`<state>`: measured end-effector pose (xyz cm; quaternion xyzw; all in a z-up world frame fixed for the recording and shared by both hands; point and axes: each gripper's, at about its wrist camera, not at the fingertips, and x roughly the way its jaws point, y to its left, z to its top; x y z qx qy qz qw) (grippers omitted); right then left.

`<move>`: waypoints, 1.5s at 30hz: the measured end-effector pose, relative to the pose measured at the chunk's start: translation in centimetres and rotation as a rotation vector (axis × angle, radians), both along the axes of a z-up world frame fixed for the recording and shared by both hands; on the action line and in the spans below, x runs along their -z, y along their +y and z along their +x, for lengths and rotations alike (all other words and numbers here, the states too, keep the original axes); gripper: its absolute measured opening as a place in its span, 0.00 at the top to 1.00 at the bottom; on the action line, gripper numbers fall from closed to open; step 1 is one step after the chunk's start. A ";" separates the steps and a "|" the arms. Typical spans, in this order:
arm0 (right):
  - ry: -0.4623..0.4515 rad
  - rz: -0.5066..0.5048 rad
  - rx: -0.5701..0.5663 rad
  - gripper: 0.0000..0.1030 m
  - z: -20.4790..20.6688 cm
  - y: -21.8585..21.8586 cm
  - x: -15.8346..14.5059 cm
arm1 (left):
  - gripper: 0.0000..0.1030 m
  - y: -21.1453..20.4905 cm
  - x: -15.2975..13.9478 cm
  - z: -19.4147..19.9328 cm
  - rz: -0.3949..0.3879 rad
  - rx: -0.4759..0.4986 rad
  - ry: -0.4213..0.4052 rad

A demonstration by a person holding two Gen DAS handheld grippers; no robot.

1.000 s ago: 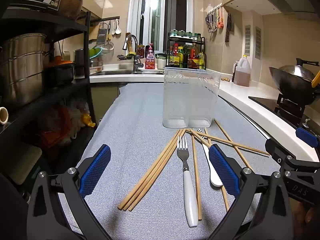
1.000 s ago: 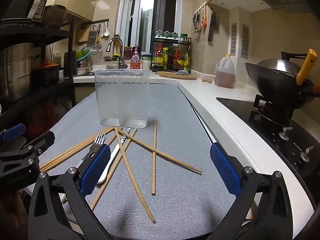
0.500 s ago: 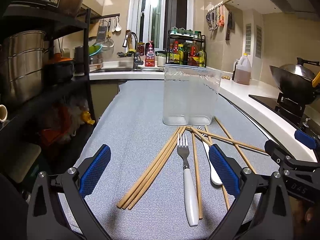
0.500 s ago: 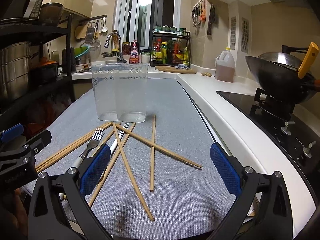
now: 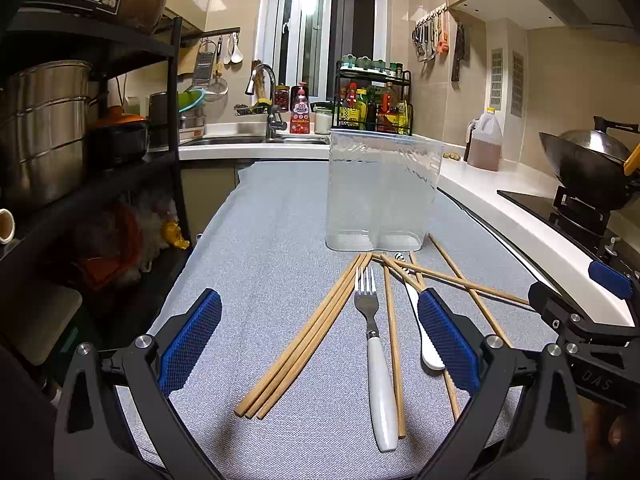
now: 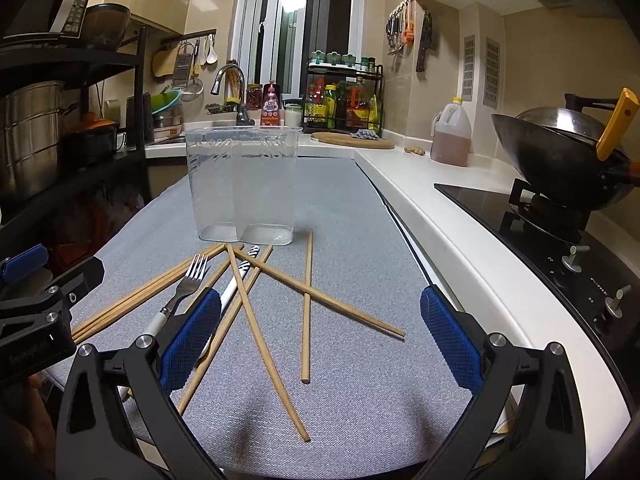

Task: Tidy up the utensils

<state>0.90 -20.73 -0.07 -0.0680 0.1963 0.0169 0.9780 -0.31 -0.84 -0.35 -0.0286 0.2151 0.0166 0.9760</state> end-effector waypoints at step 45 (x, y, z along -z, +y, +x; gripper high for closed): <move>0.169 0.080 0.006 0.47 5.7 -3.9 1.1 | 0.46 3.8 2.0 2.0 -0.129 -0.060 0.150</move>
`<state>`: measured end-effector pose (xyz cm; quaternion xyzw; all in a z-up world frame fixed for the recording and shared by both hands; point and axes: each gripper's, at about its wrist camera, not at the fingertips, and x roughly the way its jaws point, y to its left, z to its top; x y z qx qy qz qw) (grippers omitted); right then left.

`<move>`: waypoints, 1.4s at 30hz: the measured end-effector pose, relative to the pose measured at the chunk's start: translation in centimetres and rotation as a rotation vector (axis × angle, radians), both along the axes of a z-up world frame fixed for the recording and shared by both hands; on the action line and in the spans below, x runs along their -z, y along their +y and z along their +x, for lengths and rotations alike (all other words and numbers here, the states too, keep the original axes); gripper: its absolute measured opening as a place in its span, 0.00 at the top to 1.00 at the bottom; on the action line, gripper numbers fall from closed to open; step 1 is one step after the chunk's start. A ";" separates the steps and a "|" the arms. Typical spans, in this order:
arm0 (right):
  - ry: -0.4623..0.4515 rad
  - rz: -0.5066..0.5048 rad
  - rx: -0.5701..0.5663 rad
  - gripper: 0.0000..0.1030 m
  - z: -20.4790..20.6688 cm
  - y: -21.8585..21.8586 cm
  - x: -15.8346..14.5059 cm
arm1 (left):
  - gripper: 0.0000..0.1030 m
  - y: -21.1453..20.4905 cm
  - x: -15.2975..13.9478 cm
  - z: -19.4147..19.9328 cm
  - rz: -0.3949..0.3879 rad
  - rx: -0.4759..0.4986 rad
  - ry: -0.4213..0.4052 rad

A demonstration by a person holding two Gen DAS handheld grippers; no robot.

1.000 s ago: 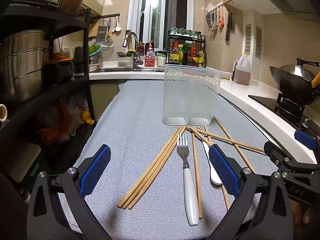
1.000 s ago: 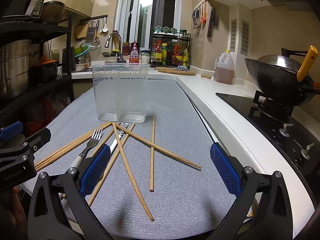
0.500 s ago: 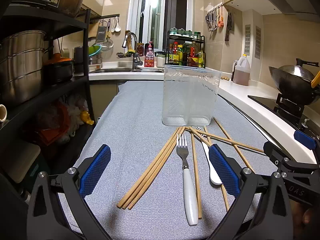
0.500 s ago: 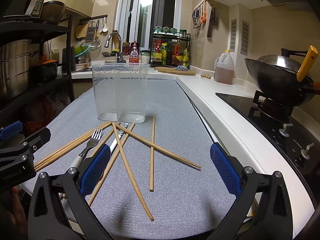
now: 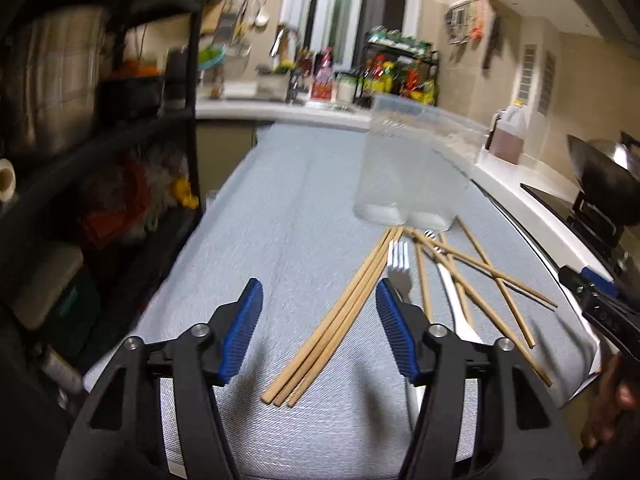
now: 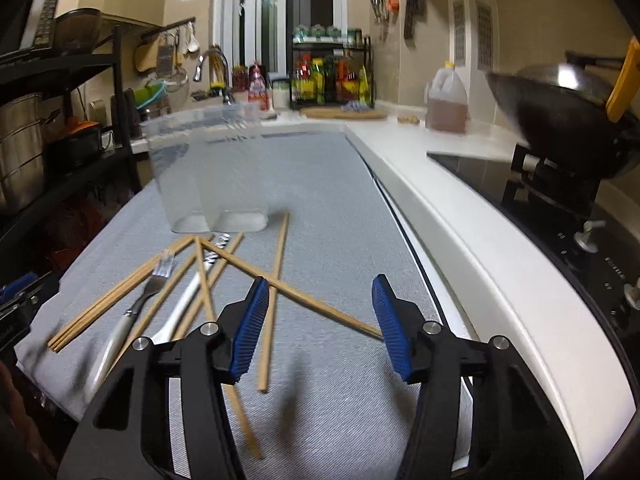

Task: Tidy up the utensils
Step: 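Lower the left tool onto a wooden chopstick while the right tool lowers onto another chopstick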

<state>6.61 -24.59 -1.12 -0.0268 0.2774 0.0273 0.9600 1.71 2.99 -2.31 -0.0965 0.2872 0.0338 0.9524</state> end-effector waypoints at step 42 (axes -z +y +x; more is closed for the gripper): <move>0.029 0.133 0.004 0.94 -2.8 -2.3 2.8 | 0.96 0.0 2.7 1.0 -0.085 0.145 0.154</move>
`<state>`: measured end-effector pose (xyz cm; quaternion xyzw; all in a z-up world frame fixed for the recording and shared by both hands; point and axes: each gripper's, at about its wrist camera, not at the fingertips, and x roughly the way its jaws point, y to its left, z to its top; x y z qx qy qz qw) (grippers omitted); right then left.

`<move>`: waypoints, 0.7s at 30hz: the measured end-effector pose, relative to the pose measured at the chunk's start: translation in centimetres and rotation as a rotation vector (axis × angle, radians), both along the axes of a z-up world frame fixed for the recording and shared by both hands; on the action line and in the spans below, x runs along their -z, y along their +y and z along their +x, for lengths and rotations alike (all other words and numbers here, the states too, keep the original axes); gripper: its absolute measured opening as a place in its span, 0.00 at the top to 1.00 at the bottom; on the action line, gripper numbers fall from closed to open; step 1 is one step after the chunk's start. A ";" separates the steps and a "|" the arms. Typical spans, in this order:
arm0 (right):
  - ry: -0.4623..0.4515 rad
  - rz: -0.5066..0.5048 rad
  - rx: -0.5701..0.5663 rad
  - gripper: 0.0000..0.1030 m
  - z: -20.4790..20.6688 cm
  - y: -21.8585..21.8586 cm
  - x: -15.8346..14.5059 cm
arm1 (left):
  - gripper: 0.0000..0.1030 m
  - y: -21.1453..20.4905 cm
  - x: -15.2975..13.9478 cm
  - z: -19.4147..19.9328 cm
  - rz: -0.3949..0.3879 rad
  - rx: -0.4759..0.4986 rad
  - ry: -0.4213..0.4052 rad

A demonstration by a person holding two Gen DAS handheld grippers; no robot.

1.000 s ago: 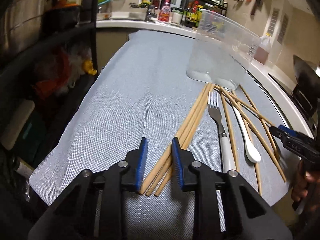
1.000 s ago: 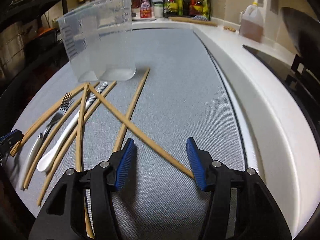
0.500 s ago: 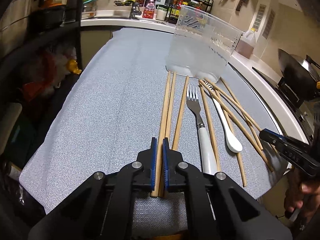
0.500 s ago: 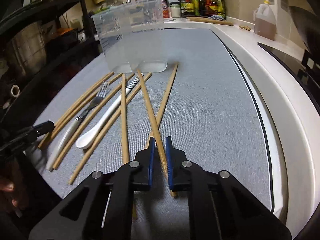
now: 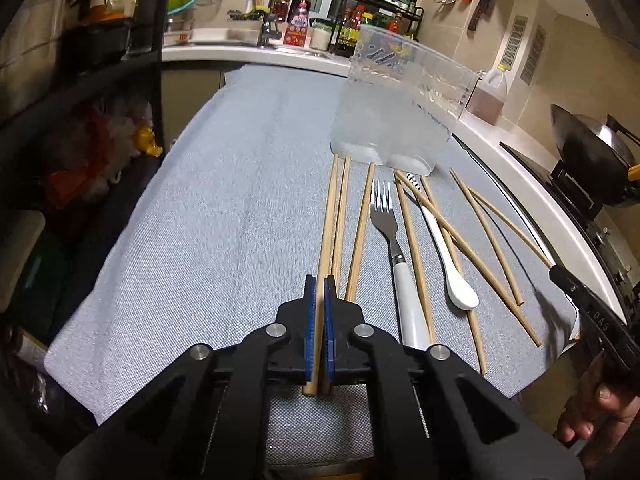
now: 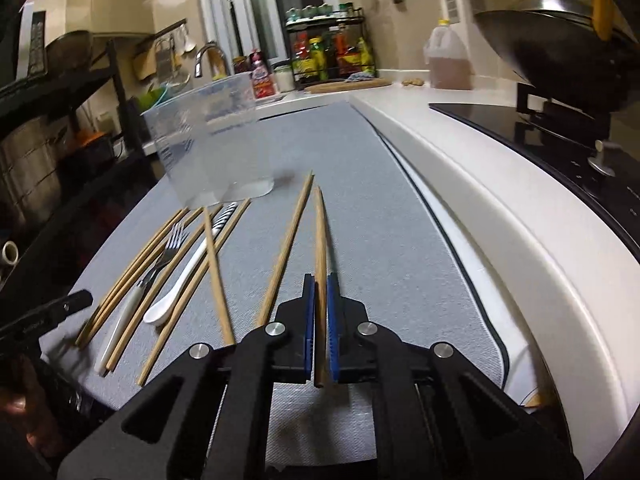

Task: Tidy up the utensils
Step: 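Lower the left tool onto a wooden chopstick while the right tool lowers onto another chopstick, then close the left gripper on its chopstick while the right gripper closes on its chopstick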

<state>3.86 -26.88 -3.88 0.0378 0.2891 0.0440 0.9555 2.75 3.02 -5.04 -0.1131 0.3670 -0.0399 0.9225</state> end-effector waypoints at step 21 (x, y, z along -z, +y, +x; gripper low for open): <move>0.068 0.010 -0.002 0.93 0.4 0.4 1.9 | 0.94 -1.8 0.8 -0.8 0.156 0.055 0.008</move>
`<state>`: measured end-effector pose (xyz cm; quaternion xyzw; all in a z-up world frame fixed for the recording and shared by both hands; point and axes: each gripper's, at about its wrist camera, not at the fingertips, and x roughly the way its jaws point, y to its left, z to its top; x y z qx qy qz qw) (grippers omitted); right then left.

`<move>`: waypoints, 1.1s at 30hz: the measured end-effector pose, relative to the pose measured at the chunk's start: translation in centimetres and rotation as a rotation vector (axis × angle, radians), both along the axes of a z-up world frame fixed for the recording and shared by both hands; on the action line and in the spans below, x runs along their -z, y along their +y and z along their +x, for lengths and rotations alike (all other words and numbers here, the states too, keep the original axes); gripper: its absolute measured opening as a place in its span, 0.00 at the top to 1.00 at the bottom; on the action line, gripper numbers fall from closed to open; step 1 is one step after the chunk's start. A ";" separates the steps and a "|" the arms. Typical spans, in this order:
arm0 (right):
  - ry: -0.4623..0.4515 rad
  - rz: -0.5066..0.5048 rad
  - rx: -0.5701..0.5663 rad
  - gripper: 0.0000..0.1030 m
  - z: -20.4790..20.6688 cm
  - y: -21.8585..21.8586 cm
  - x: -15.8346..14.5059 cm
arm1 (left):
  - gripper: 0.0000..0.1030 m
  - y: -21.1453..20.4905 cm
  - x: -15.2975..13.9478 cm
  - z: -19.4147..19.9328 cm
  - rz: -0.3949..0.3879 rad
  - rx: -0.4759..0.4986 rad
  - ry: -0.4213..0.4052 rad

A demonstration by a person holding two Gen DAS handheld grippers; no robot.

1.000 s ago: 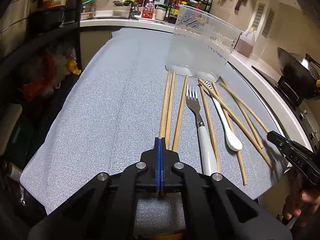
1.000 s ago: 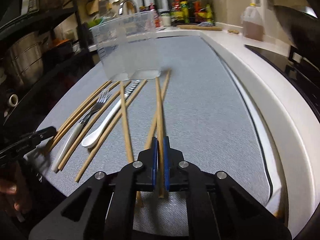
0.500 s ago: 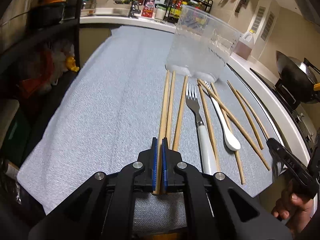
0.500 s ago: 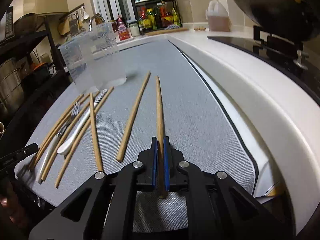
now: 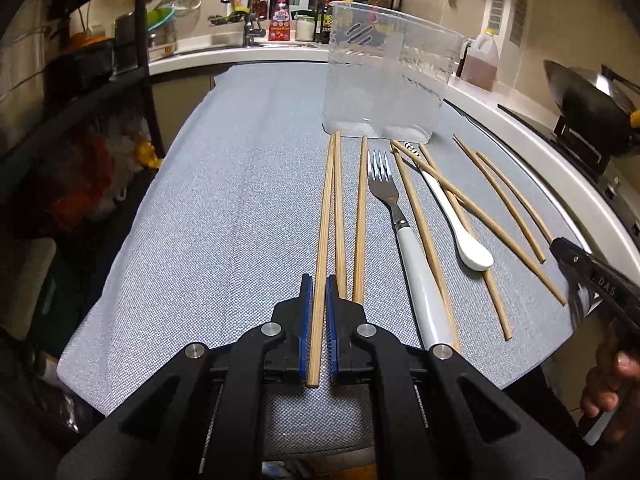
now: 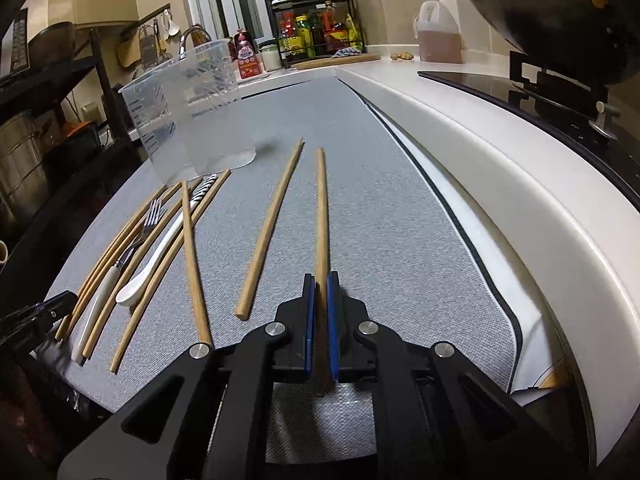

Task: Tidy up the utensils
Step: 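Close the left gripper on its chopstick while the right gripper closes on its chopstick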

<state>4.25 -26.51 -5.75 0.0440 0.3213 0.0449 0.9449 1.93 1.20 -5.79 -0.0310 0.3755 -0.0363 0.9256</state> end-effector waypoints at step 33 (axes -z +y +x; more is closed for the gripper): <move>-0.006 -0.050 -0.008 0.94 -0.5 1.3 -0.1 | 0.94 0.1 -0.3 -0.2 0.020 -0.027 -0.012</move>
